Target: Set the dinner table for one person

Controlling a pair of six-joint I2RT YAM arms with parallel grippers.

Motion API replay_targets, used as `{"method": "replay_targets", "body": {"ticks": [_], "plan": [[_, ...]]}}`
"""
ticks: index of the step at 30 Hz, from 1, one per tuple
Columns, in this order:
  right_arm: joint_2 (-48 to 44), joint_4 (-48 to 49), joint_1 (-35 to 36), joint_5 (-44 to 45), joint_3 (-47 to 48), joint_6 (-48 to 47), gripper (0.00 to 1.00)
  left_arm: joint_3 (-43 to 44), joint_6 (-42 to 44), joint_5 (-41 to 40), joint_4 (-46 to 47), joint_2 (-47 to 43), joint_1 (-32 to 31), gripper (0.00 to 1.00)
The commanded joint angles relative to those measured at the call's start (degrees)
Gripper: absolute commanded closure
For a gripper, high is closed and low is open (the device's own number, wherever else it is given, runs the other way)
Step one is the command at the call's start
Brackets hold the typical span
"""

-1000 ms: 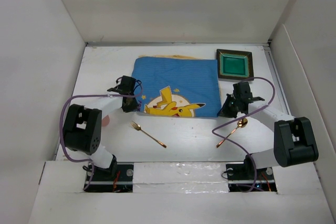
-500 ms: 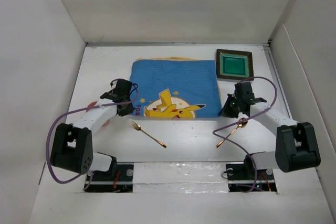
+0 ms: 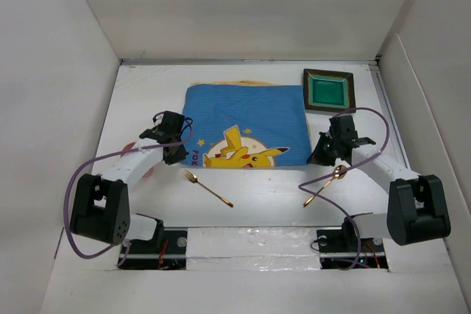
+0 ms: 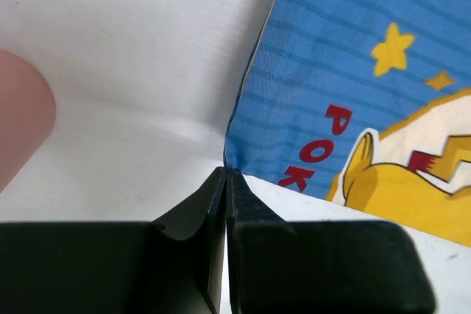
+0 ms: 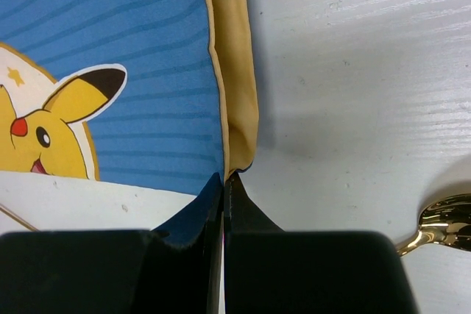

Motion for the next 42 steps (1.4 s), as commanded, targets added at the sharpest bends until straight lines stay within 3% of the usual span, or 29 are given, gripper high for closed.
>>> {"method": "replay_targets", "body": {"ticks": [1,4,5,8,9,10,11,13,15,18,19,20,21,22,25,29,31,33,34,35,37,42], "plan": [[-1.52,-1.71,-0.43,-0.41,0.39,-1.02,1.0,1.0,-1.2,-0.37,-2.46,-5.36,-0.12,1.0],[-1.96,-2.59,-0.43,-0.23,0.83,-1.19,0.92,1.61,-1.72,0.6,-3.95,-6.16,-0.12,1.0],[-2.05,-2.85,-0.43,-0.32,1.36,-1.63,0.82,1.7,-1.64,0.6,-3.86,-6.34,-0.12,1.0],[-1.96,-4.78,-0.43,-0.76,3.2,-2.33,0.65,3.54,-1.72,0.16,-4.39,-7.13,-0.12,1.0],[-2.13,-5.57,-0.43,-0.84,3.82,-2.51,0.58,5.11,-1.55,0.33,-4.57,-7.57,-0.12,0.95],[-2.22,-6.19,-0.43,-0.93,4.61,-2.69,0.54,6.0,-1.29,0.42,-4.57,-8.36,-0.12,0.78],[-2.66,-6.72,-0.43,-0.84,5.48,-2.86,0.49,6.97,-0.59,0.6,-4.74,-8.54,-0.12,0.72],[-2.93,-8.82,-0.43,-0.67,9.26,-3.04,0.45,9.87,0.38,0.51,-5.36,-9.33,-0.12,0.63],[-3.02,-10.58,-0.43,-0.14,13.9,-3.13,0.41,12.76,2.04,0.69,-5.53,-9.59,-0.12,0.62],[-2.58,-9.8,-1.48,1.44,17.88,-2.16,0.46,16.72,4.86,3.22,-4.31,-10.48,-0.12,0.63],[-2.4,-8.75,-2.26,1.53,19.36,-1.64,0.58,17.86,5.48,4.63,-3.87,-10.82,-0.12,0.64],[-2.14,-7.7,-3.58,1.53,20.16,-0.07,0.86,18.83,6.35,8.21,-3.43,-11.0,-0.12,0.65],[-1.88,-4.38,-4.2,1.62,20.6,0.82,1.0,20.67,7.32,11.2,-2.03,-11.18,-0.12,0.68],[-1.26,-2.26,-4.99,1.44,20.78,1.7,1.0,21.47,8.37,13.32,-1.5,-11.53,-0.12,0.81],[0.75,5.65,-9.03,0.04,20.87,6.35,1.0,22.71,9.52,21.59,0.7,-12.58,-0.12,1.0],[4.35,13.48,-14.65,0.38,19.39,16.78,1.0,20.52,10.66,29.76,3.69,-15.65,-0.12,1.0],[6.03,18.66,-17.82,0.38,18.5,19.8,0.99,19.02,11.1,28.99,4.22,-16.54,-2.57,1.0],[8.84,19.82,-19.93,2.83,18.85,22.97,0.79,17.36,11.81,28.98,5.01,-16.8,-3.98,1.0],[12.77,20.43,-23.16,3.98,20.07,24.72,0.58,15.69,11.2,30.47,5.97,-16.72,-3.99,0.99],[12.8,20.44,-23.19,3.99,20.08,24.73,0.58,15.68,11.2,30.48,5.98,-16.72,-3.99,0.99],[16.39,20.7,-26.34,2.77,21.31,26.22,0.46,14.54,10.32,30.31,8.25,-16.72,-3.99,0.92],[25.98,21.67,-25.83,-2.34,24.48,29.38,0.45,13.83,6.1,29.78,11.25,-14.61,-3.99,0.83]]}}
